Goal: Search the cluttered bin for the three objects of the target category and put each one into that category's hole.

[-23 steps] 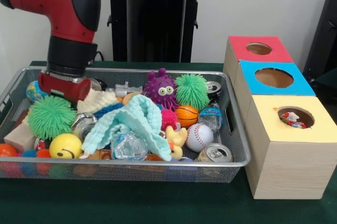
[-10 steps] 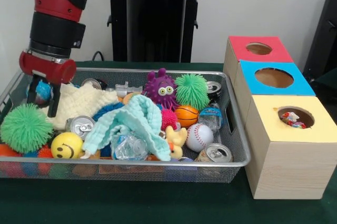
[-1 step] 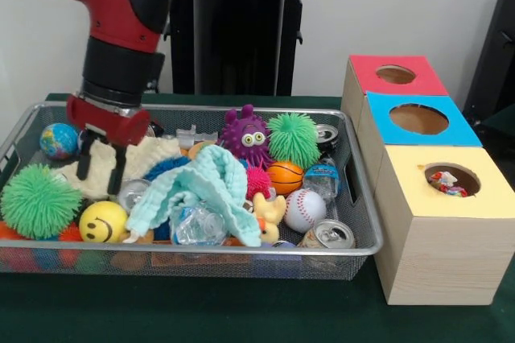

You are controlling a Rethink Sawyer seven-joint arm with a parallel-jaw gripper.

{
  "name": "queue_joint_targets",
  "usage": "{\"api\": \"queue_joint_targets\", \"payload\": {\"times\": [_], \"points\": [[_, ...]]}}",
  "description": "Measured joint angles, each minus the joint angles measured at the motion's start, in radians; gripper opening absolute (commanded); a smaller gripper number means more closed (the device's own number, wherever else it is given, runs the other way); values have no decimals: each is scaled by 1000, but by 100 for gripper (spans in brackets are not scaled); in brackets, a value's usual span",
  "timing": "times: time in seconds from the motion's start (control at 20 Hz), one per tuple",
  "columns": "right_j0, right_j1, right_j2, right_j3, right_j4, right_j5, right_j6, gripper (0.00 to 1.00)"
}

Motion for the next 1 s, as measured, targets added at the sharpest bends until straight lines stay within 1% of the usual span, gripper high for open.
{"api": "queue_joint_targets", "payload": {"times": [0.05, 0.15, 0.35, 0.5, 0.65, 1.0], "points": [[18, 14, -12, -4, 29, -8, 4, 100], [64, 57, -38, -17, 134, -55, 21, 100], [92, 102, -41, -21, 253, -119, 49, 100], [93, 119, -41, -20, 307, -127, 50, 100], [95, 120, -43, -19, 329, -127, 50, 100], [129, 126, -66, -6, 417, -127, 50, 100]]}}
